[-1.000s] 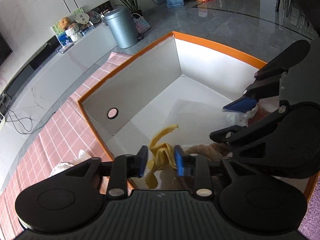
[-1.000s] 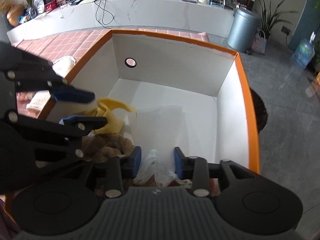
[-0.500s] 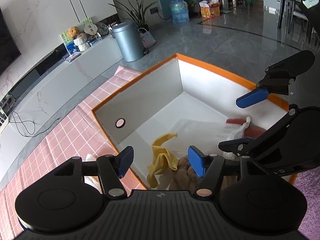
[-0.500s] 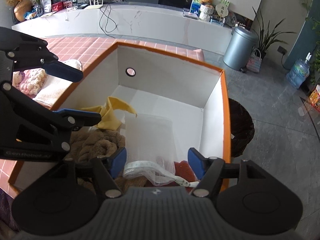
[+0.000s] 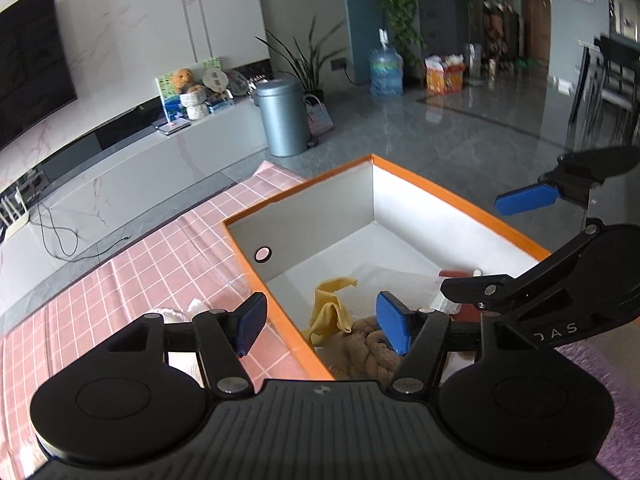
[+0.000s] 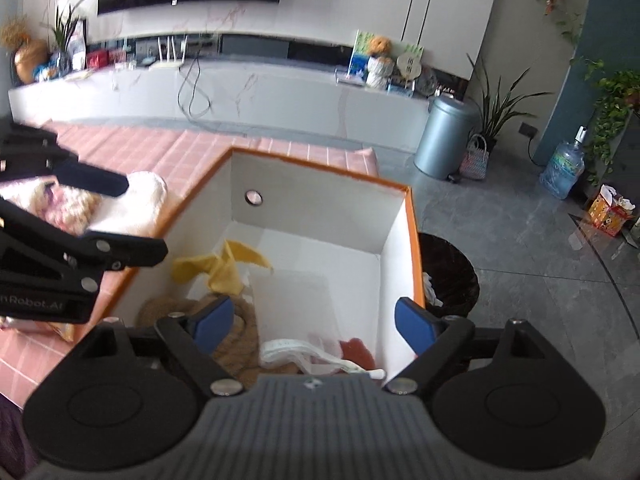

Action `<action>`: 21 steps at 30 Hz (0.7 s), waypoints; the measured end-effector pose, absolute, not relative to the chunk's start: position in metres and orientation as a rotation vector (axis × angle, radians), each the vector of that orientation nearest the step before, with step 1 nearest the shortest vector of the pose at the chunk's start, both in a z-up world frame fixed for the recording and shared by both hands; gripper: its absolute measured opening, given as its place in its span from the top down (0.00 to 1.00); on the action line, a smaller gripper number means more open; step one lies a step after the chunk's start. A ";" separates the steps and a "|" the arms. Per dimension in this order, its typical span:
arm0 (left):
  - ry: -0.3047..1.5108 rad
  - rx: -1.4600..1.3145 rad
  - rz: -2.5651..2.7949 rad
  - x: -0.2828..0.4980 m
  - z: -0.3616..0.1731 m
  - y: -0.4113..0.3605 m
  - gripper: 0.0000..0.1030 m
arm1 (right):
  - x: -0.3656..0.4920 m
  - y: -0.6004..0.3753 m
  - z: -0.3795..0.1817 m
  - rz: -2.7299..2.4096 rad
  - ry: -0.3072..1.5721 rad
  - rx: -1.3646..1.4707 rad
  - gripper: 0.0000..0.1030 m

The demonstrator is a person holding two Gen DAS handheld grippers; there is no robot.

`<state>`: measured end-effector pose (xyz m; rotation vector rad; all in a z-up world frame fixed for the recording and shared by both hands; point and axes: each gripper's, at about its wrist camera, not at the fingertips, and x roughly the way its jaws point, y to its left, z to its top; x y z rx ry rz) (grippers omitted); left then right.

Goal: Organize soft objects
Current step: 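Move both tools back toward the remaining items on the table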

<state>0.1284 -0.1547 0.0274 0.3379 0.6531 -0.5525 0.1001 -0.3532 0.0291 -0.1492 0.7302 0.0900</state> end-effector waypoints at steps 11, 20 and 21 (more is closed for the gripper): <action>0.617 0.132 -0.454 0.101 0.031 -0.092 0.28 | 0.071 -0.315 0.041 0.113 0.615 -0.061 0.16; 0.619 0.010 -0.361 0.081 0.021 -0.039 0.28 | 0.061 -0.273 0.040 0.175 0.584 -0.022 0.16; 0.621 0.002 -0.352 0.080 0.019 -0.034 0.28 | 0.060 -0.269 0.039 0.182 0.581 -0.023 0.16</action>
